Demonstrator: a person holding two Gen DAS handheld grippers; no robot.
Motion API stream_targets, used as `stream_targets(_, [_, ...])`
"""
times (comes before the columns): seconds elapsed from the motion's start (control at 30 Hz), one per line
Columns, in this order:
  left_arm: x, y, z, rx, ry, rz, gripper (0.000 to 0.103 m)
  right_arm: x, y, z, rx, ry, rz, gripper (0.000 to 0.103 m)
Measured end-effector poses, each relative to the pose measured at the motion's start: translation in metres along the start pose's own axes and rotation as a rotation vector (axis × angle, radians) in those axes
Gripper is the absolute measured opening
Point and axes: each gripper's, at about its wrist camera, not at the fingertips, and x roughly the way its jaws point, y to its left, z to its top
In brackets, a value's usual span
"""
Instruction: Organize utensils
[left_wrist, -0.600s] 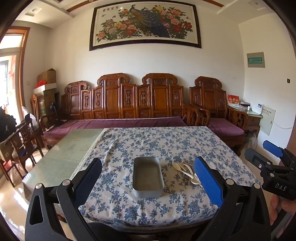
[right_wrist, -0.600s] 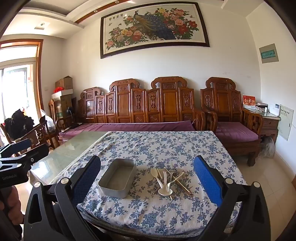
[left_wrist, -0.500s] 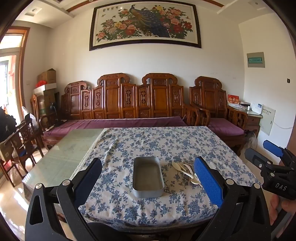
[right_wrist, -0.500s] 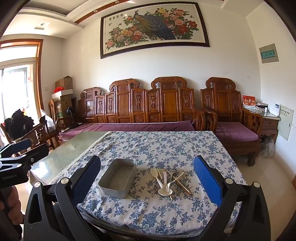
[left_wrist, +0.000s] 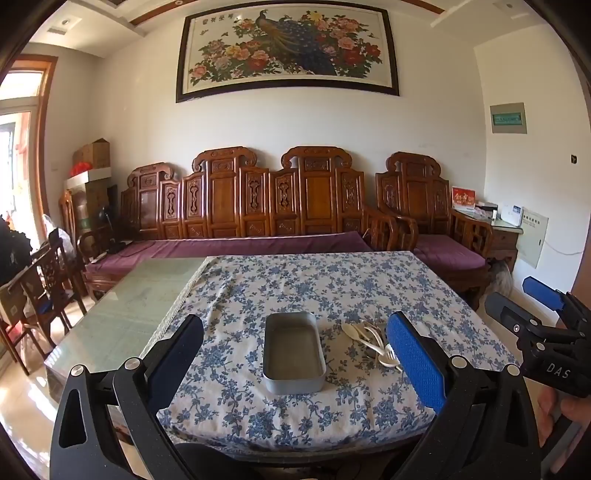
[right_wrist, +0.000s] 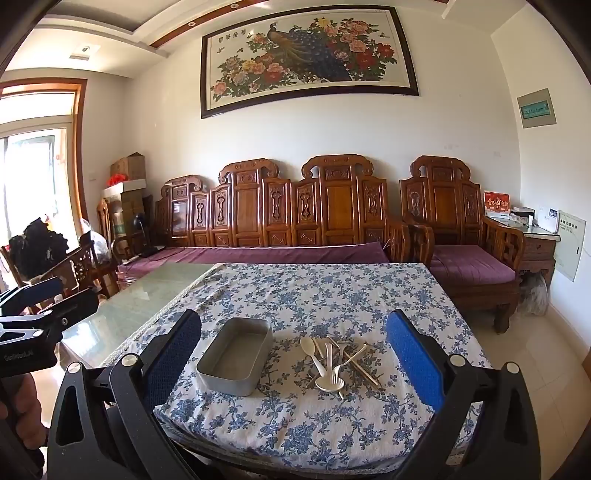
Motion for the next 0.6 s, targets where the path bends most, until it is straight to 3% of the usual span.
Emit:
stream_targets(0.27, [0.000, -0.001, 0.000, 0.001, 0.010, -0.004, 0.096, 0.007, 0.013, 0.000, 0.002, 0.008, 0.000, 0.100])
stream_targets(0.6, [0.021, 0.002, -0.013, -0.003, 0.086, -0.024, 0.096, 0.019, 0.007, -0.012, 0.007, 0.045, -0.011, 0.100])
